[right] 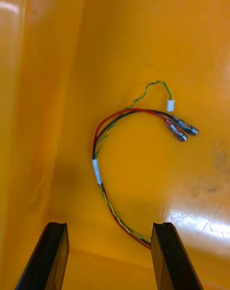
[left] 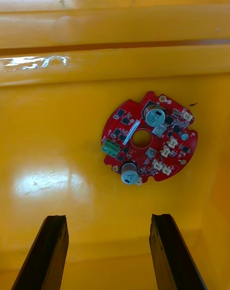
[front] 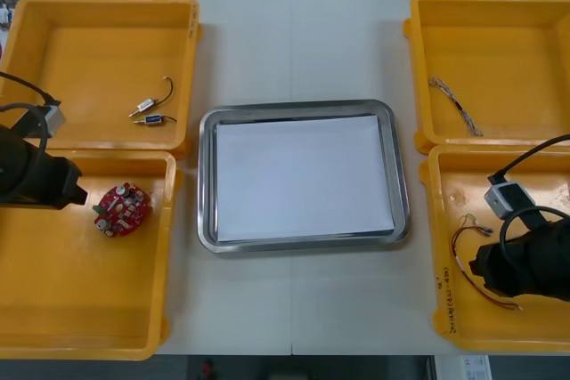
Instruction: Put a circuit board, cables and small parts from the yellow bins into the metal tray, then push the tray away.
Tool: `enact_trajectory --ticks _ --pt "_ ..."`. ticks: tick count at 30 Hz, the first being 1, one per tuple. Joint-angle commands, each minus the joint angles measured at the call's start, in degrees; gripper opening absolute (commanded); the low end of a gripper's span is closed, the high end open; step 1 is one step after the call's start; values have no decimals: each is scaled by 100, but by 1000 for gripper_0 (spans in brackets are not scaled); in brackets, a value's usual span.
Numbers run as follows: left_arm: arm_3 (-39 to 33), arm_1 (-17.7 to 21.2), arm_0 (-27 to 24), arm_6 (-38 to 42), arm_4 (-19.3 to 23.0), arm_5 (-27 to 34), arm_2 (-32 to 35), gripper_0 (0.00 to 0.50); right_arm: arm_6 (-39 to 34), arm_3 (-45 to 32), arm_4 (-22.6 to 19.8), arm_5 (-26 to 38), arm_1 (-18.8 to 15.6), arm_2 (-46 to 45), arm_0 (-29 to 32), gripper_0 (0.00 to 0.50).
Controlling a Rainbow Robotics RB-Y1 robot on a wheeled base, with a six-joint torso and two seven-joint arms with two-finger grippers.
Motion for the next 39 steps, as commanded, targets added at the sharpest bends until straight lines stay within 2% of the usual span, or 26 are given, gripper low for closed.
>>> enact_trajectory --ticks 1,11,20,39 --pt "-4 44 262 443 -75 -374 -233 500 160 15 82 -327 71 97 224 500" --pt "84 44 552 443 -260 -1122 -585 500 423 481 249 -881 80 220 268 500" --pt "549 35 631 373 -374 -1807 -892 500 555 806 408 -1268 71 404 321 500" --pt "664 44 701 435 -541 -1956 -1165 500 608 903 548 -1400 80 703 470 500"
